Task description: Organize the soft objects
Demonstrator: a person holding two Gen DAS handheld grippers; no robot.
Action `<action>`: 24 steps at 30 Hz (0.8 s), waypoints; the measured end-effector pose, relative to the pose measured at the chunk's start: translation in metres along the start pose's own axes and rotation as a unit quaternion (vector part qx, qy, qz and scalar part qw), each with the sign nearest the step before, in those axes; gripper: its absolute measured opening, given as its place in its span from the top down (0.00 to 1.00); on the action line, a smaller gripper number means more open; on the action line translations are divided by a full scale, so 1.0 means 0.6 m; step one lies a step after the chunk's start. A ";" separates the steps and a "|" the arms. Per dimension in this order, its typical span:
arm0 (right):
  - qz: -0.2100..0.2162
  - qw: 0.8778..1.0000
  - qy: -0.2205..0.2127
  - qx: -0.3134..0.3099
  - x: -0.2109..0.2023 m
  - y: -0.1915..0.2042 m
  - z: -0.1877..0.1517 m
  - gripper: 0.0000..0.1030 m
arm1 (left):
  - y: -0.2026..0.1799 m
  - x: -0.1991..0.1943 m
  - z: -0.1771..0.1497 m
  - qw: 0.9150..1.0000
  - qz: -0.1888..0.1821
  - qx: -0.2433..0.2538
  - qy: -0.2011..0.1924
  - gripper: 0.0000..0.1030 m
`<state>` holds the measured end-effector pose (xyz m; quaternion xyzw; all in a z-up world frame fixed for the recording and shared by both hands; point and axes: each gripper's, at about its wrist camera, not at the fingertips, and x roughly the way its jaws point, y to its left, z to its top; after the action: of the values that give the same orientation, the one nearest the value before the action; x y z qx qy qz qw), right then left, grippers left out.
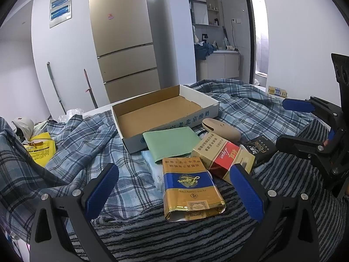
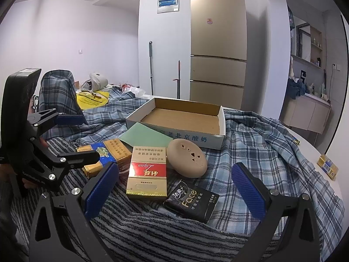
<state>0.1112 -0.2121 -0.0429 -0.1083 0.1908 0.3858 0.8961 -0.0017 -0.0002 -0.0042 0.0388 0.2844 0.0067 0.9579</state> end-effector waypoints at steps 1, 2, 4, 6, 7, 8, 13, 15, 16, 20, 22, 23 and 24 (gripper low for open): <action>0.000 1.000 0.000 0.000 -0.004 -0.005 0.003 0.00 | -0.001 0.000 0.000 1.000 0.000 0.000 0.000 0.00; 0.000 1.000 0.000 0.001 -0.004 -0.005 0.004 0.00 | -0.001 0.000 0.000 1.000 0.000 0.000 0.000 0.00; 0.001 1.000 0.000 0.002 -0.006 -0.008 0.004 0.00 | -0.003 0.001 0.001 1.000 0.000 0.001 0.002 0.00; 0.002 1.000 0.001 0.006 -0.005 -0.012 -0.003 0.00 | -0.005 0.004 0.000 1.000 0.000 0.003 0.007 0.00; 0.002 1.000 0.001 0.008 -0.005 -0.013 -0.003 0.00 | -0.008 0.008 -0.004 1.000 0.000 0.004 0.009 0.00; 0.003 1.000 0.001 0.008 -0.004 -0.013 -0.003 0.00 | -0.008 0.008 -0.007 1.000 0.001 0.005 0.011 0.00; 0.004 1.000 -0.002 0.013 -0.003 -0.015 -0.005 0.00 | -0.012 0.016 -0.003 1.000 0.001 0.006 0.012 0.00; 0.003 1.000 -0.003 0.012 -0.003 -0.016 -0.005 0.00 | -0.013 0.016 -0.003 1.000 0.001 0.006 0.013 0.00; 0.004 1.000 -0.002 0.014 -0.003 -0.016 -0.005 0.00 | -0.014 0.016 -0.002 1.000 0.002 0.006 0.013 0.00; 0.005 1.000 -0.002 0.017 -0.003 -0.017 -0.005 0.00 | -0.013 0.016 -0.004 1.000 0.002 0.007 0.013 0.00; 0.007 1.000 -0.006 0.022 -0.004 -0.018 -0.004 0.00 | -0.015 0.017 -0.001 1.000 0.002 0.007 0.014 0.00; 0.007 1.000 -0.006 0.022 -0.004 -0.018 -0.004 0.00 | -0.014 0.016 -0.003 1.000 0.002 0.008 0.014 0.00; 0.004 1.000 -0.007 0.018 -0.004 -0.018 -0.005 0.00 | -0.017 0.021 -0.002 1.000 0.002 0.008 0.015 0.00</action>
<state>0.1169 -0.2220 -0.0439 -0.0886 0.1920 0.3870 0.8975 0.0080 -0.0096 -0.0125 0.0470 0.2982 0.0071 0.9533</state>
